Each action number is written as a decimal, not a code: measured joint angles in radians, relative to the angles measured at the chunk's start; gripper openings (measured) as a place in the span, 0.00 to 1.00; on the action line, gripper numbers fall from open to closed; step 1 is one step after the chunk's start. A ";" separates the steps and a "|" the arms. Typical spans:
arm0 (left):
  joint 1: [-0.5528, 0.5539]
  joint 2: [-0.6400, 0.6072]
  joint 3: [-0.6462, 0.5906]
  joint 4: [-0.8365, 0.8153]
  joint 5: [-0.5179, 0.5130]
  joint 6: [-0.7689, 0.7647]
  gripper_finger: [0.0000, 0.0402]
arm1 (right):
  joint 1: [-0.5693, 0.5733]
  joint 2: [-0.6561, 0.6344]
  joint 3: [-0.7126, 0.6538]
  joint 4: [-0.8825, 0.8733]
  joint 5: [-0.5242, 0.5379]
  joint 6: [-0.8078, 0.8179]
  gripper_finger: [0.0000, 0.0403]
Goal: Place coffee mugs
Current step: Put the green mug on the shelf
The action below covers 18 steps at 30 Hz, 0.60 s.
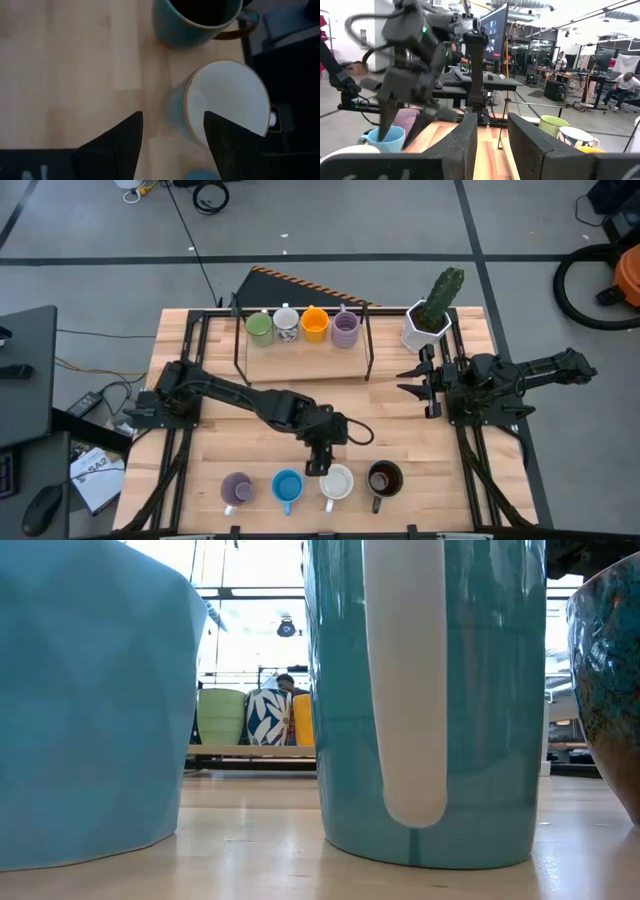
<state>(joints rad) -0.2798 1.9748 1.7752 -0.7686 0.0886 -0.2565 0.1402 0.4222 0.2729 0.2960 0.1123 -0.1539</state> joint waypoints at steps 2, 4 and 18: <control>0.000 0.021 -0.001 0.009 0.036 -0.028 0.54 | 0.000 0.005 0.000 0.001 0.000 -0.004 0.28; -0.001 0.026 -0.001 0.012 0.051 -0.050 0.54 | 0.000 0.010 0.000 0.002 0.000 -0.006 0.28; -0.044 0.070 0.025 0.025 0.037 -0.076 0.43 | 0.000 0.026 0.000 0.017 0.003 -0.014 0.28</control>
<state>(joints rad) -0.3234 2.0444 1.8004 -0.7434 0.1251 -0.3325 0.1402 0.4480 0.2729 0.3131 0.1150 -0.1680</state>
